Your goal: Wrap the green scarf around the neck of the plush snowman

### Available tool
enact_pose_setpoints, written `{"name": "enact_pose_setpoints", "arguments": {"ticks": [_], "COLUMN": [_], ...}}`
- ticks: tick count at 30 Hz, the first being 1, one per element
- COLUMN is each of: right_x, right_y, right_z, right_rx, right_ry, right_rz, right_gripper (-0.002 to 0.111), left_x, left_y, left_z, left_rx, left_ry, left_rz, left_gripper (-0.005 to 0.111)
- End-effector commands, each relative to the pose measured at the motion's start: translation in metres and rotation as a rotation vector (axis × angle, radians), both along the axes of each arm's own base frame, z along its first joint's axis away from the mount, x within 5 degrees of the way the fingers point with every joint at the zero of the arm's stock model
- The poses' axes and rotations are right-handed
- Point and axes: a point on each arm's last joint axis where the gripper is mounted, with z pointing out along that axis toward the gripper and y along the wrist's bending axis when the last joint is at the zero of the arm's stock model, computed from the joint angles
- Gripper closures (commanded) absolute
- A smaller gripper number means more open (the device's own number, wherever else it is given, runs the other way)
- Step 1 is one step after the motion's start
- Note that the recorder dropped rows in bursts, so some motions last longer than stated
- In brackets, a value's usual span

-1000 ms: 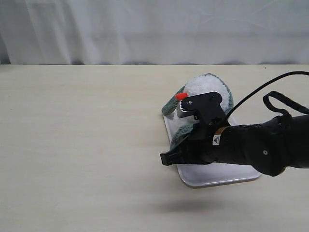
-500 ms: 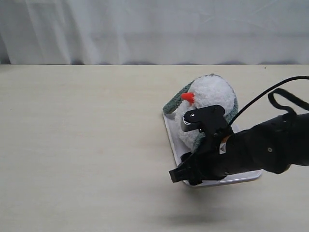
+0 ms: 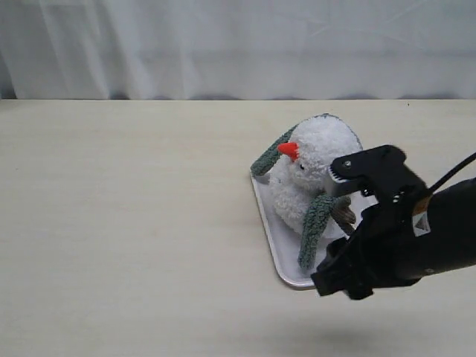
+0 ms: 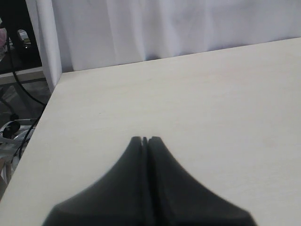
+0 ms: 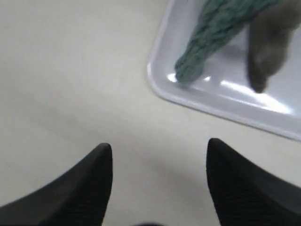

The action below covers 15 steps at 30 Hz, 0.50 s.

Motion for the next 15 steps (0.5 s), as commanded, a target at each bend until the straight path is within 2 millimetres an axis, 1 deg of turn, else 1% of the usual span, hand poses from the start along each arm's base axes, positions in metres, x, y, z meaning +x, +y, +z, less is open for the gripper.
{"name": "enact_pose_setpoints", "arguments": {"ticks": [1, 4, 7, 10, 15], "right_x": [0.008, 0.019, 0.034, 0.048, 0.068], "right_y": [-0.027, -0.049, -0.069, -0.081, -0.099], "right_z": [0.012, 0.01, -0.001, -0.016, -0.049], "right_rx": [-0.083, -0.163, -0.154, -0.114, -0.091], "right_ry": [-0.126, -0.136, -0.104, -0.052, 0.029], "right_rz": [-0.193, -0.322, -0.417, -0.449, -0.498], "right_gripper": [0.055, 0.055, 0.055, 0.055, 0.055], "left_x": [0.0, 0.0, 0.0, 0.0, 0.0], "left_y": [0.0, 0.0, 0.0, 0.0, 0.0], "left_z": [0.0, 0.0, 0.0, 0.0, 0.0], "left_rx": [-0.004, -0.004, -0.004, -0.004, -0.004], "left_ry": [-0.01, -0.01, -0.01, -0.01, -0.01], "left_rz": [0.001, 0.001, 0.001, 0.001, 0.001], "left_gripper": [0.107, 0.107, 0.107, 0.107, 0.107]}}
